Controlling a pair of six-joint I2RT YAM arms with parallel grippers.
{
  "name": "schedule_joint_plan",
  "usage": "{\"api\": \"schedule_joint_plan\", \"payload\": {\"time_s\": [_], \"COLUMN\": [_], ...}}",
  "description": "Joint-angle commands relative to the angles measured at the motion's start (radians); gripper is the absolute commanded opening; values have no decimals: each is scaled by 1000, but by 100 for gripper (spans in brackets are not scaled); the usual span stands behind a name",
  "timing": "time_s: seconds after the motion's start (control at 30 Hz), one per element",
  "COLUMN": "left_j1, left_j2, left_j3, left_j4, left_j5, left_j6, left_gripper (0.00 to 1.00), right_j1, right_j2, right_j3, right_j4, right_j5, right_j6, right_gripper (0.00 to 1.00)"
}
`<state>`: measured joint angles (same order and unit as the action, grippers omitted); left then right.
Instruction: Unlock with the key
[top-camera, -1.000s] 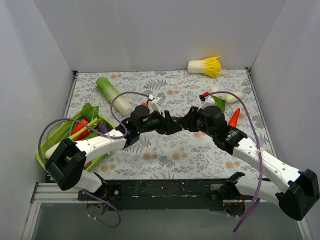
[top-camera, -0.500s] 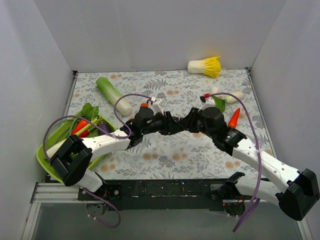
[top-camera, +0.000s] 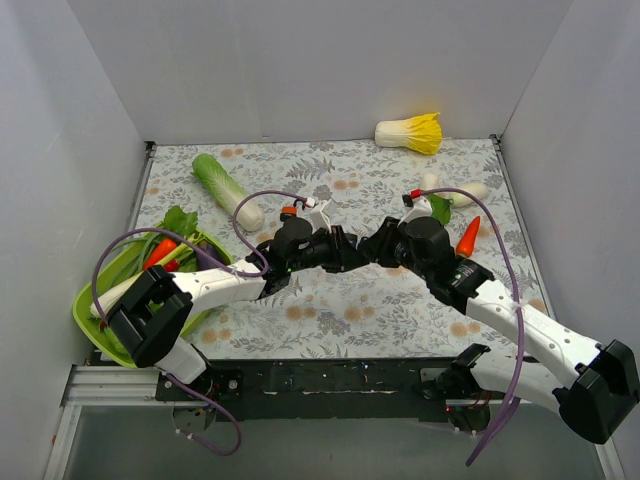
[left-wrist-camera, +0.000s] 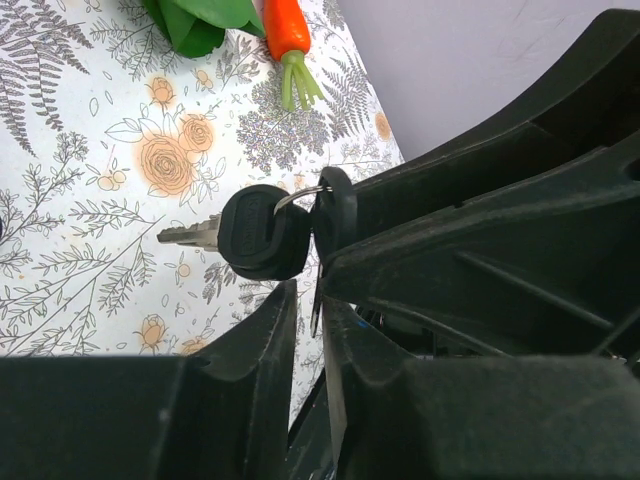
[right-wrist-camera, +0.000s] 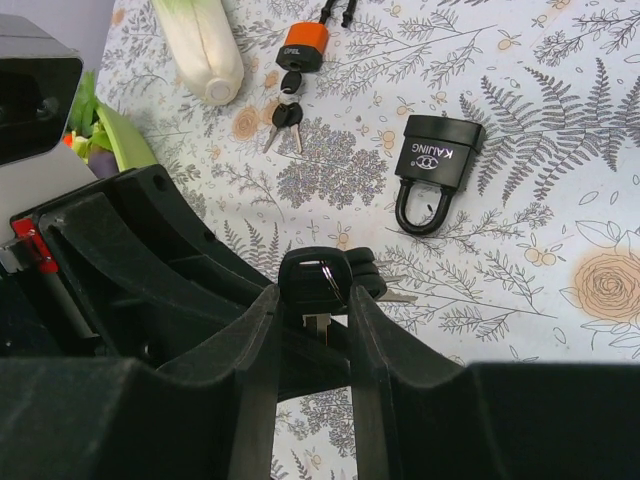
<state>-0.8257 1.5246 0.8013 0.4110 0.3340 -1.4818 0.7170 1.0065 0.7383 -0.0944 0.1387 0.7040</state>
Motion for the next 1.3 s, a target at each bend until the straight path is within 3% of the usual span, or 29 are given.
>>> {"api": "schedule_joint_plan", "payload": {"time_s": [0.0, 0.13, 0.27, 0.33, 0.37, 0.43, 0.47, 0.5, 0.67, 0.87, 1.1, 1.27], "left_j1": [-4, -4, -4, -4, -4, -1, 2, 7, 8, 8, 8, 8], "left_j2": [-7, -9, -27, -49, -76, -102, -119, -127, -149, -158, -127, -141], "left_j3": [30, 21, 15, 7, 1, -1, 9, 16, 81, 150, 214, 208], "left_j4": [28, 25, 6, -21, -58, -121, -148, -185, -499, -793, -937, -949], "left_j5": [-35, -59, -46, -53, -52, 9, 49, 98, 464, 609, 649, 636], "left_j6": [0, -2, 41, 72, 104, 155, 220, 253, 484, 681, 742, 744], "left_gripper": [12, 0, 0, 0, 0, 0, 0, 0, 0, 0, 0, 0], "right_j1": [-2, -4, -4, -5, -8, -39, -60, -83, -246, -252, -170, -119], "right_j2": [-22, -26, -29, -35, -46, -58, -68, -72, -101, -85, -80, -52], "right_j3": [-7, -14, -16, -7, -4, 4, 7, 13, 29, 21, -40, -76], "right_j4": [53, 56, 53, 30, 21, 16, 19, 34, 67, 53, 44, 58], "right_j5": [27, 29, 22, 24, 24, -29, -74, -196, -644, -1003, -1059, -1045], "right_j6": [8, 9, 6, -8, -14, -55, -73, -89, -225, -291, -314, -327], "right_gripper": [1, 1, 4, 17, 40, 62, 72, 75, 76, 74, 72, 68]}}
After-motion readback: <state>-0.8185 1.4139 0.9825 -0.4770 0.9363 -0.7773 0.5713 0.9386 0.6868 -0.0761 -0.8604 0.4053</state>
